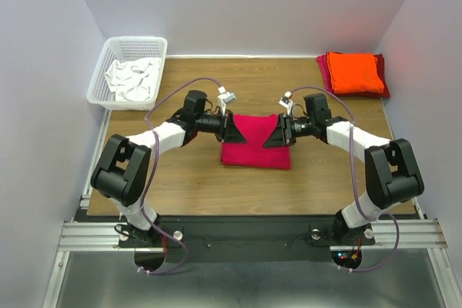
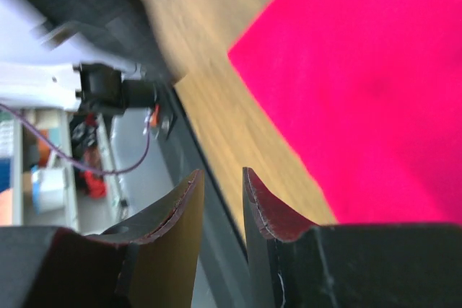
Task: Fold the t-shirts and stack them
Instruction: Fold the tshirt
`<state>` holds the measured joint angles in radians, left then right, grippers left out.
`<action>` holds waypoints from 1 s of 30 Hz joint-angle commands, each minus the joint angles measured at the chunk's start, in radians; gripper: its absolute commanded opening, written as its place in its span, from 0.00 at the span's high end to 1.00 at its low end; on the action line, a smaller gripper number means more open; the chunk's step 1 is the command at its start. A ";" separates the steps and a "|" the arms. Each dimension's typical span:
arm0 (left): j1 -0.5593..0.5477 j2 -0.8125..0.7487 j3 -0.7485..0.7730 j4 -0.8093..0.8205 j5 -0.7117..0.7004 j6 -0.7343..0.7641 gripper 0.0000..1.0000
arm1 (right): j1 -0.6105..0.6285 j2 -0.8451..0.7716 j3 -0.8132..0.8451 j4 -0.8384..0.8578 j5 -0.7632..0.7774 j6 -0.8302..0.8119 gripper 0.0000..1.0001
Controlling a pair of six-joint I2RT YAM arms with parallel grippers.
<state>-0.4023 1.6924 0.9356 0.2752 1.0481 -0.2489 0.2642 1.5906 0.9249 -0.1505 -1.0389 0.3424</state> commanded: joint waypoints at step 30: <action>0.064 -0.116 0.044 -0.267 -0.074 0.292 0.59 | -0.098 -0.111 -0.034 -0.267 0.082 -0.286 0.67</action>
<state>-0.3065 1.7500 0.8883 0.1162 1.0721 -0.1387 0.2028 1.6371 0.8501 -0.3733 -0.9943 0.0647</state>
